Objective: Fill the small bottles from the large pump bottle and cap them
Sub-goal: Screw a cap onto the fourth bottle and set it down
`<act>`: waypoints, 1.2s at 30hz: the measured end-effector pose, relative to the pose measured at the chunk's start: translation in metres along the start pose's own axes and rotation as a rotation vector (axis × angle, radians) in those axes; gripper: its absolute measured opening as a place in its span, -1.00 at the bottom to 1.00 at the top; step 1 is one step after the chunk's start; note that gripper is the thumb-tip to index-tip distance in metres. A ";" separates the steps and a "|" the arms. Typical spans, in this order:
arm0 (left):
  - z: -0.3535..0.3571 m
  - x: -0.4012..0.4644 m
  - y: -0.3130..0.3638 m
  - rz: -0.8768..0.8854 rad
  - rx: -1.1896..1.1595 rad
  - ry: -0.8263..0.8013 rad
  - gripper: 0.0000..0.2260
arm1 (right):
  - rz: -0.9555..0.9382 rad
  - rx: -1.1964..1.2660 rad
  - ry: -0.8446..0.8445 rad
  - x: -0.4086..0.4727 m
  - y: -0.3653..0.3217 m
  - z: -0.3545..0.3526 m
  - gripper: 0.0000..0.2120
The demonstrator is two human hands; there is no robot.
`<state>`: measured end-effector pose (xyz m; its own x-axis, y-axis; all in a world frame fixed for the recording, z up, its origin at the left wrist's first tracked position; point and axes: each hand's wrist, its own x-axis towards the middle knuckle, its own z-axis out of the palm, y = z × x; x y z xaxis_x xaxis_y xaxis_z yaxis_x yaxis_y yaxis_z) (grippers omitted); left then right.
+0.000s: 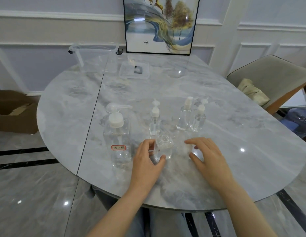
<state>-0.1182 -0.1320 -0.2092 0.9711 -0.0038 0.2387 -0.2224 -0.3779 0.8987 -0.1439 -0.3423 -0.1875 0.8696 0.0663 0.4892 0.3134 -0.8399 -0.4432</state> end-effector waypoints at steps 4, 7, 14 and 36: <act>0.000 0.000 0.001 -0.013 -0.009 -0.004 -0.66 | 0.131 0.223 0.239 0.019 -0.025 -0.011 -0.78; 0.000 0.000 0.001 -0.019 -0.019 -0.005 -0.67 | 0.219 0.498 0.369 0.035 -0.044 -0.023 -0.81; 0.000 -0.001 0.003 -0.025 -0.016 -0.008 -0.68 | 0.149 0.722 0.378 0.048 -0.071 -0.034 -0.88; -0.002 -0.001 0.007 0.012 -0.076 -0.004 -0.64 | 0.127 0.403 -0.154 0.045 -0.063 0.008 -0.81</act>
<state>-0.1213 -0.1329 -0.2028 0.9686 -0.0120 0.2482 -0.2399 -0.3068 0.9210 -0.1218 -0.2815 -0.1439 0.9479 0.0816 0.3079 0.2976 -0.5717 -0.7646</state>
